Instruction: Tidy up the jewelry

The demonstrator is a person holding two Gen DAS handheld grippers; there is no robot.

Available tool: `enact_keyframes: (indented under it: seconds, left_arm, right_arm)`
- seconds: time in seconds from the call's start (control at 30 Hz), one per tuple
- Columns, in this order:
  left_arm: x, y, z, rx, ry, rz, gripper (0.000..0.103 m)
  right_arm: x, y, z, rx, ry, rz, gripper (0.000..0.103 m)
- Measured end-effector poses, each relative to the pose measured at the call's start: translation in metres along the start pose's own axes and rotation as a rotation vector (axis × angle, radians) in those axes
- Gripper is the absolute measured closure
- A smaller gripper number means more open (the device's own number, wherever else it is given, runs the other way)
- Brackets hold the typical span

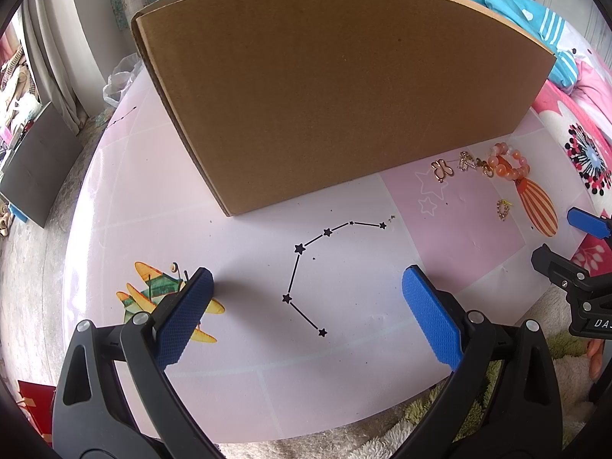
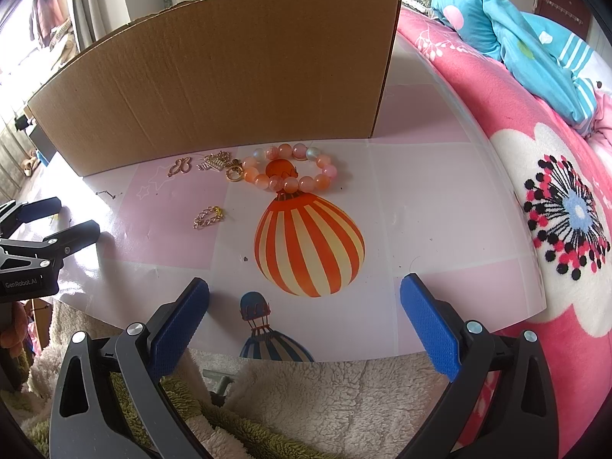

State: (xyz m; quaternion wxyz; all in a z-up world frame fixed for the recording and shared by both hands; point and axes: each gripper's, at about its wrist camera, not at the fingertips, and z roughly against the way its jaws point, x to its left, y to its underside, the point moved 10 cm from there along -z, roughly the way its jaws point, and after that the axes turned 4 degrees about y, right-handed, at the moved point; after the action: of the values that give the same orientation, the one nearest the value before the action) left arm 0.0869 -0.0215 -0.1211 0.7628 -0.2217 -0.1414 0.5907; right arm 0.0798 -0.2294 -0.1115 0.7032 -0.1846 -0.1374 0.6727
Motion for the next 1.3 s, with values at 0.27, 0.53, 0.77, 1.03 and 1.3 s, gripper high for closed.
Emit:
enact_keyframes:
  seconds: [0.27, 0.53, 0.77, 1.03, 1.3]
  left_arm:
    - [-0.0002, -0.0001, -0.0001, -0.001, 0.000, 0.000, 0.007]
    - [-0.0001, -0.0003, -0.0002, -0.001, 0.001, 0.000, 0.007]
    - [-0.0004, -0.0003, -0.0004, 0.000, 0.001, 0.001, 0.007]
    - [0.0001, -0.0012, -0.0009, 0.001, 0.001, 0.001, 0.007]
    - [0.0001, -0.0025, 0.0010, -0.018, 0.010, -0.012, 0.007]
  right_arm:
    - [0.0001, 0.0000, 0.0001, 0.000, 0.000, 0.000, 0.006]
    - [0.0000, 0.0001, 0.0002, -0.001, 0.000, -0.001, 0.006]
    - [0.0001, 0.0001, 0.0002, 0.000, -0.001, -0.001, 0.006]
    - [0.0015, 0.0012, -0.0010, 0.005, 0.001, -0.003, 0.006]
    - [0.0040, 0.0019, 0.0002, 0.015, -0.019, 0.027, 0.006]
